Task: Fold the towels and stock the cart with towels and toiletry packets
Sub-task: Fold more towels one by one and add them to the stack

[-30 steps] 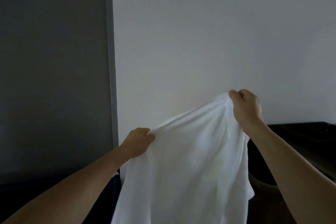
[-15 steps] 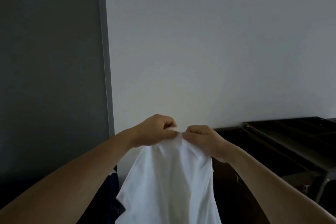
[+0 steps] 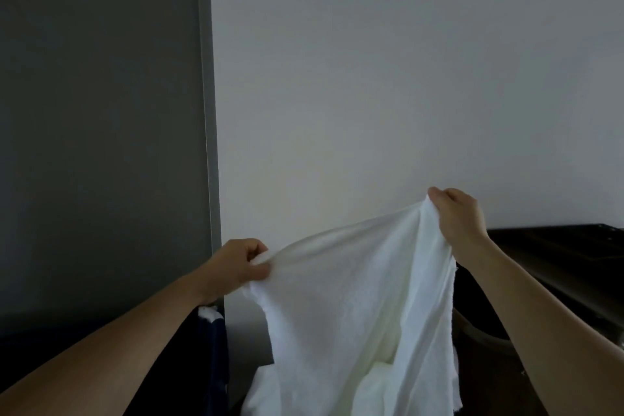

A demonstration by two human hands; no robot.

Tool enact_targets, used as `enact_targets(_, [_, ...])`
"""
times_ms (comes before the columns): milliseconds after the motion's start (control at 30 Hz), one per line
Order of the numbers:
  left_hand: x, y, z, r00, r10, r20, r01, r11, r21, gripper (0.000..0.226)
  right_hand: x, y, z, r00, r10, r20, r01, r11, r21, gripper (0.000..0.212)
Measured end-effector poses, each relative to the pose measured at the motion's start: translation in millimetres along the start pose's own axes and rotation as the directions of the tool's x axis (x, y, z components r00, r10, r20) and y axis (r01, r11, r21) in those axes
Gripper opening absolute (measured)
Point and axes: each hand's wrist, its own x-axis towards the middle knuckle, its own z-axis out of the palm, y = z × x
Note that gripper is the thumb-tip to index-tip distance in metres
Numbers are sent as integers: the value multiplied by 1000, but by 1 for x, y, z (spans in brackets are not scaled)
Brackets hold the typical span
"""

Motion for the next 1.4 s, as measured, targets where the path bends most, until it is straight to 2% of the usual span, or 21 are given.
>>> enact_targets(67, [2, -7, 2, 1000, -3, -5, 3, 997, 78, 16, 0, 5, -1, 1000, 13, -29, -13, 1000, -7, 37])
enact_targets(100, [2, -11, 3, 999, -1, -42, 3, 999, 52, 14, 0, 6, -2, 999, 25, -43, -25, 1000, -1, 37])
enact_targets(167, [3, -10, 4, 993, -40, -112, 14, 976, -215, 9, -1, 4, -3, 998, 59, -38, -60, 998, -20, 34])
enact_targets(233, [6, 2, 6, 985, -127, -119, 53, 870, -490, 21, -4, 5, -1, 997, 71, 27, -68, 992, -104, 31])
enact_targets(367, [16, 44, 19, 966, -253, -44, 169, 756, -632, 25, -22, 4, 17, 990, -29, 139, 56, 979, -196, 41])
enact_targets(433, [21, 65, 31, 960, -279, -22, 201, 743, -639, 23, -35, -2, 29, 980, -127, 156, 156, 968, -194, 42])
enact_targets(500, [23, 85, 45, 964, -257, -65, 169, 784, -597, 18, -49, -10, 38, 967, -204, 154, 233, 949, -210, 43])
enact_targets(600, [20, 105, 65, 983, -164, -79, 106, 867, -488, 23, -71, -19, 50, 935, -293, 199, 343, 889, -304, 48])
enact_targets(700, [14, 110, 82, 999, -48, 15, 50, 907, -417, 36, -86, -22, 57, 900, -328, 287, 417, 838, -352, 41])
enact_targets(833, [13, 104, 88, 999, -11, 49, 30, 918, -396, 36, -95, -19, 57, 896, -294, 332, 391, 878, -276, 45])
enact_targets(900, [12, 102, 87, 998, -24, 59, 46, 919, -392, 38, -99, -20, 54, 875, -258, 409, 371, 901, -226, 42])
enact_targets(1000, [9, 99, 87, 995, -35, 90, 70, 904, -421, 48, -98, -22, 48, 794, -160, 587, 355, 905, -233, 31])
enact_targets(1133, [7, 93, 81, 999, 16, 47, 2, 937, -350, 33, -98, -18, 42, 681, -114, 723, 239, 968, -72, 49])
enact_targets(1267, [2, 90, 75, 999, 33, 12, -29, 960, -277, 30, -90, -10, 37, 728, -84, 681, -28, 988, 151, 47])
enact_targets(1400, [0, 106, 60, 998, 53, 41, -38, 950, -309, 27, -74, 0, 31, 842, -208, 497, 200, 977, 72, 35])
